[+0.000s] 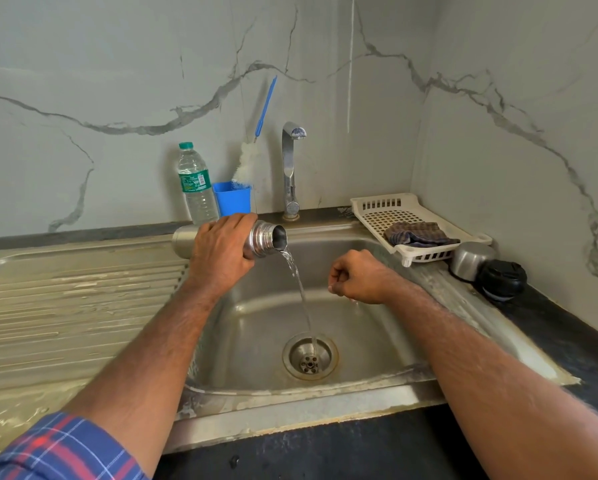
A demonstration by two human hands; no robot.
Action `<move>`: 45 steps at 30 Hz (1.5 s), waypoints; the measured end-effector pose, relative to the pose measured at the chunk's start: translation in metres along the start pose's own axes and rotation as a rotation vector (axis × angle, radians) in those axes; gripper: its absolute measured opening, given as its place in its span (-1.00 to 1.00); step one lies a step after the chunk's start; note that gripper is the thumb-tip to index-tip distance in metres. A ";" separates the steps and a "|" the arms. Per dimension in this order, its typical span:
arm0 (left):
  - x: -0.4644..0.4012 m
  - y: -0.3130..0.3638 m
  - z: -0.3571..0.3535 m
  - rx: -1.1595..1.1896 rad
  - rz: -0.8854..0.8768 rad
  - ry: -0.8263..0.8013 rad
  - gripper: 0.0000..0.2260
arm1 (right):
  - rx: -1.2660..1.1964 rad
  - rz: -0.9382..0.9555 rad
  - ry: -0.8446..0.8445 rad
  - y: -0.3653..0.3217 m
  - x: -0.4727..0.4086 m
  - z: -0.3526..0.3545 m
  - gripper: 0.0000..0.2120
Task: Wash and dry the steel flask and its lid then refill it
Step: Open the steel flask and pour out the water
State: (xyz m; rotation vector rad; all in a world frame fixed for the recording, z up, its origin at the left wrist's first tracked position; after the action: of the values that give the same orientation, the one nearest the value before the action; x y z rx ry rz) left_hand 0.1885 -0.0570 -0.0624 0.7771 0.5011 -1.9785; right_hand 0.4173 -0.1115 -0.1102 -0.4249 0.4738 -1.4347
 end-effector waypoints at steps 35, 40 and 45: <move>0.012 -0.001 -0.009 -0.107 -0.034 -0.053 -0.32 | 0.045 -0.024 -0.019 0.014 -0.013 -0.006 -0.98; 0.014 0.000 -0.009 -0.112 -0.042 -0.060 -0.32 | 0.028 -0.034 0.002 0.017 -0.010 -0.002 -0.97; 0.018 0.006 -0.010 -0.096 -0.062 -0.072 -0.33 | 0.091 -0.062 0.053 0.033 0.010 0.010 -0.97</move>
State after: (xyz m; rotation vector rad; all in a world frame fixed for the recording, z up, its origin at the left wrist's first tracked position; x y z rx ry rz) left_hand 0.1903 -0.0646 -0.0827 0.6352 0.5788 -2.0162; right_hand 0.4514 -0.1187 -0.1202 -0.3318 0.4397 -1.5247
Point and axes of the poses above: each hand's wrist, its own x-axis away from the middle knuckle, its own z-axis out of the back of the hand, y = z × x, the point moved 6 cm from there along -x, towards the middle knuckle, and after that the axes turned 4 degrees about -x, right-handed, at the moved point
